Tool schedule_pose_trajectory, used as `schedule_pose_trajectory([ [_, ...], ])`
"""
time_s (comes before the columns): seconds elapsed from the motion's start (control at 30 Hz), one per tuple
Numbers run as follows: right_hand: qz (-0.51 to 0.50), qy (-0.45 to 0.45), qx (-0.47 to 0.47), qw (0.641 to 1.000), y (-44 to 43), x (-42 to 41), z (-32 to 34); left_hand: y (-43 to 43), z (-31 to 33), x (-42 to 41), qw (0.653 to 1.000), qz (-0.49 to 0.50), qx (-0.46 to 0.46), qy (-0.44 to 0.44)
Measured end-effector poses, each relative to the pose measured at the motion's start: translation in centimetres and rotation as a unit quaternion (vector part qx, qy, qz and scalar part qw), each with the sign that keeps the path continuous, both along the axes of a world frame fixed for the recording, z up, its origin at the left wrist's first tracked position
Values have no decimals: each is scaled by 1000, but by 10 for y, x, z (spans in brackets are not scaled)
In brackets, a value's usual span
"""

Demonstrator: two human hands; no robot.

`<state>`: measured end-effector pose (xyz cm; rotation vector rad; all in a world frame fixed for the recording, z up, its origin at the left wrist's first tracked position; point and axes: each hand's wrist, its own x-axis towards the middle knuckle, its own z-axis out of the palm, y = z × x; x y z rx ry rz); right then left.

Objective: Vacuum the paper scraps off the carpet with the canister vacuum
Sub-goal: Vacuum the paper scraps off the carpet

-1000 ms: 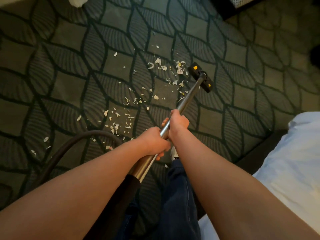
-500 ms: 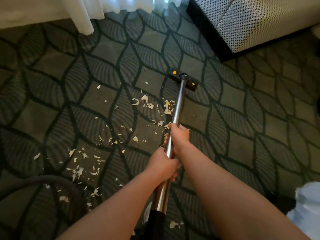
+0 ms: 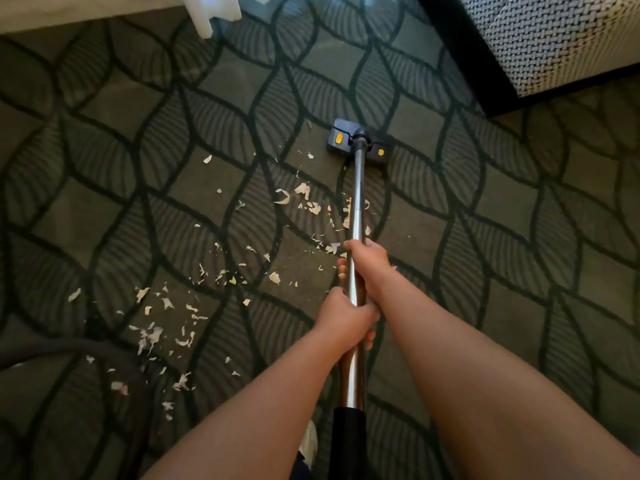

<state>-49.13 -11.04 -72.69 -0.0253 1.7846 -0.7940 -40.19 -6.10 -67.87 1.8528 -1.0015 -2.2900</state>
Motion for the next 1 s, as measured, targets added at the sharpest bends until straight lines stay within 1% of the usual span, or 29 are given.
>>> schedule_pose_trajectory([
  [0.1,1,-38,-4,999,9,1,8,0,1,5,1000,-6,24,16],
  [0.17,-13,-64,-9,998,15,-1,18,-3,3,5,998,6,62,26],
  [0.2,-18,-72,-7,997,20,-3,23,-3,4,4,997,9,76,17],
  [0.27,-20,-73,6,997,30,-8,34,-3,5,3,997,-14,64,-36],
  [0.33,3,-60,24,998,45,-15,40,-5,7,2,990,-94,-1,-106],
  [0.4,21,-76,30,996,60,-16,44,-11,12,4,964,-172,-86,-186],
  [0.43,17,-98,29,995,66,-13,46,-16,14,5,943,-212,-123,-226],
  [0.53,-34,-183,10,982,79,3,57,-32,19,6,864,-333,-219,-307],
  [0.57,-59,-211,-4,976,82,9,61,-36,21,6,845,-352,-244,-321],
  [0.6,-81,-231,-16,969,85,15,62,-40,22,5,834,-355,-264,-331],
  [0.63,-99,-244,-25,964,90,19,62,-44,23,5,831,-348,-277,-334],
  [0.67,-109,-252,-31,961,93,23,62,-47,22,3,837,-338,-280,-327],
  [0.7,-112,-260,-41,958,98,27,63,-51,20,1,851,-327,-273,-306],
  [0.8,-115,-298,-84,944,109,38,71,-56,18,-8,915,-281,-195,-215],
  [0.83,-119,-308,-100,939,112,41,76,-56,18,-12,925,-270,-178,-198],
  [0.9,-134,-306,-115,936,114,48,85,-56,17,-18,925,-275,-177,-193],
  [1.0,-135,-249,-99,954,106,52,95,-57,22,-23,918,-283,-198,-196],
])
